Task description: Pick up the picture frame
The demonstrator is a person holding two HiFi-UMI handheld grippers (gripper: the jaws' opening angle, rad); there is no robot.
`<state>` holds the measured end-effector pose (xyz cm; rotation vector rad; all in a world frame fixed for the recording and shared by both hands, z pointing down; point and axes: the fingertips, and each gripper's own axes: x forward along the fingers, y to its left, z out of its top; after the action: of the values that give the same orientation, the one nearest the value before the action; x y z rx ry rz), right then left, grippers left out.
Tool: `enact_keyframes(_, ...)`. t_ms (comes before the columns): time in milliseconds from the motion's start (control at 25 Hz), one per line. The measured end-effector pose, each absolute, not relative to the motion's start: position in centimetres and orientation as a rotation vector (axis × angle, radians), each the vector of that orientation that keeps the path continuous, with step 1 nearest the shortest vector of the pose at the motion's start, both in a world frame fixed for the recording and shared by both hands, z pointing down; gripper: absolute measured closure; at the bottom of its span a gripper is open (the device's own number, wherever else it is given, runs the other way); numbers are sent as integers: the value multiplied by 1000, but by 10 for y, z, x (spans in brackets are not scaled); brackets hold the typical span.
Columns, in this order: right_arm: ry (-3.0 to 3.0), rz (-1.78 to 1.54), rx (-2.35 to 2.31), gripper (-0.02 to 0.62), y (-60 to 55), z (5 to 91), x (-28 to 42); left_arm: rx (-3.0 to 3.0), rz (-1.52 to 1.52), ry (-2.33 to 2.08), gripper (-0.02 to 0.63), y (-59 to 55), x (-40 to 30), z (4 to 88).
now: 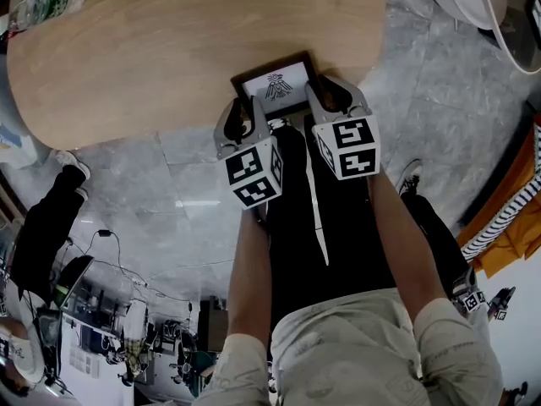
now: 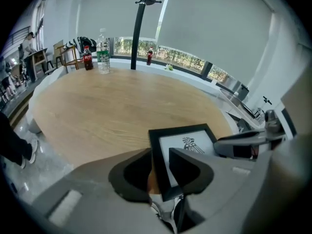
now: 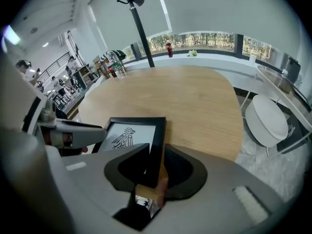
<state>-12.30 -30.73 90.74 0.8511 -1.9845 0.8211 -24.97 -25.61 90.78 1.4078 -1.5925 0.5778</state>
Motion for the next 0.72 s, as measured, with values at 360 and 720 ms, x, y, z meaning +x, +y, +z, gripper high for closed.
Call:
enact_keyframes(360,-1980,889,855,509,-304,914,-124,1392,578,-1588,494,-253,-249,916)
enact_keyframes(720,-1974,855,887,518,-305,907,-125,1402,585,-1598,522,-256,-254,906)
